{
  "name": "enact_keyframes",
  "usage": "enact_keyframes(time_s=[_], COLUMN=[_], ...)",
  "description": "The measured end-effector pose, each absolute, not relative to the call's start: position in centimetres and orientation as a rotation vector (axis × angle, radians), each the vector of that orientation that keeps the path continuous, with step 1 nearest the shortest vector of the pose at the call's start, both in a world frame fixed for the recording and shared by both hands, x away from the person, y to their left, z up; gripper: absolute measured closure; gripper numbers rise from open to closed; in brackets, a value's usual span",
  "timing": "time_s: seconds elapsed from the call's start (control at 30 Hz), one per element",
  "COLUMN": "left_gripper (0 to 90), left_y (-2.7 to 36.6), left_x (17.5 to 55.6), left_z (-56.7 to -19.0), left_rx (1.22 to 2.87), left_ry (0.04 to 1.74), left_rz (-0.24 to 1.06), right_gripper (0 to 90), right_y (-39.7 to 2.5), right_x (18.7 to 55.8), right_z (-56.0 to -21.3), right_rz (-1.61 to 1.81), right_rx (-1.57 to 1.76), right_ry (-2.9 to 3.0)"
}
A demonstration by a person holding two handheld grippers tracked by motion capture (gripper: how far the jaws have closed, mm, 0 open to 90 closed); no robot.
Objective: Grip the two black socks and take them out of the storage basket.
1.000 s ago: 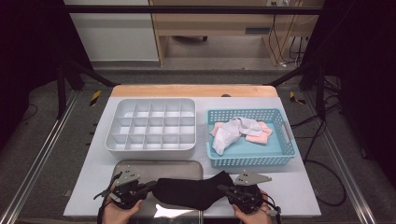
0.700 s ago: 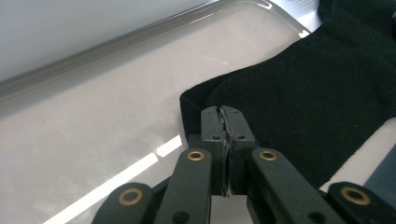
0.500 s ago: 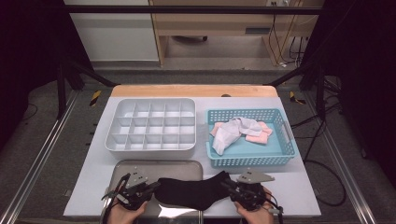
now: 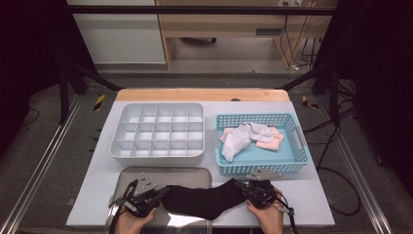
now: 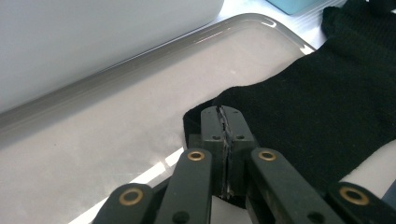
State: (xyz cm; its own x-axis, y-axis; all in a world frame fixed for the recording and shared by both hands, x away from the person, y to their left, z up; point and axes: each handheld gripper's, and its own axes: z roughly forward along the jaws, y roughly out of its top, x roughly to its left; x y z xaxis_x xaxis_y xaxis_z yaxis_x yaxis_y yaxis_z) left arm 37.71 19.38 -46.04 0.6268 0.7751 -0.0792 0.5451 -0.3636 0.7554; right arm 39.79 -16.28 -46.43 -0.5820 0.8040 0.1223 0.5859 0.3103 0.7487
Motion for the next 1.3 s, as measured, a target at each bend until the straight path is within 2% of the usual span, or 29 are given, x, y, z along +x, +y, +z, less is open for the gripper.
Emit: enact_keyframes(time_s=[0.2, 0.33, 0.43, 0.5, 0.63, 0.73, 1.07, 1.3], left_gripper=[88.0, 87.1, 77.8, 66.7, 58.2, 58.6, 60.6, 62.8], left_y=[19.4, 19.5, 19.8, 20.0, 20.3, 20.2, 20.1, 20.0], left_x=[37.7, 37.7, 37.5, 37.4, 37.6, 37.8, 37.7, 37.7], left_z=[-46.2, -46.2, -46.1, -46.1, -46.4, -47.0, -47.4, -47.4], left_rx=[2.076, 2.068, 2.049, 2.039, 2.039, 2.064, 2.075, 2.073], left_ry=[1.028, 1.030, 1.035, 1.048, 1.085, 1.099, 1.100, 1.100], left_rz=[0.366, 0.369, 0.388, 0.423, 0.422, 0.394, 0.380, 0.371], right_gripper=[87.8, 82.1, 74.4, 70.1, 67.6, 67.0, 53.2, 53.9], right_y=[-15.7, -15.4, -15.9, -16.3, -17.2, -17.5, -17.3, -16.9], right_x=[40.6, 40.9, 40.5, 40.1, 39.3, 39.0, 38.9, 38.4], right_z=[-46.4, -47.0, -46.5, -46.1, -46.5, -47.1, -48.2, -48.3], right_rz=[1.145, 1.106, 1.157, 1.176, 1.165, 1.143, 1.100, 1.069], right_rx=[1.210, 1.214, 1.223, 1.224, 1.261, 1.295, 1.317, 1.214], right_ry=[2.285, 2.302, 2.254, 2.231, 2.248, 2.274, 2.292, 2.277])
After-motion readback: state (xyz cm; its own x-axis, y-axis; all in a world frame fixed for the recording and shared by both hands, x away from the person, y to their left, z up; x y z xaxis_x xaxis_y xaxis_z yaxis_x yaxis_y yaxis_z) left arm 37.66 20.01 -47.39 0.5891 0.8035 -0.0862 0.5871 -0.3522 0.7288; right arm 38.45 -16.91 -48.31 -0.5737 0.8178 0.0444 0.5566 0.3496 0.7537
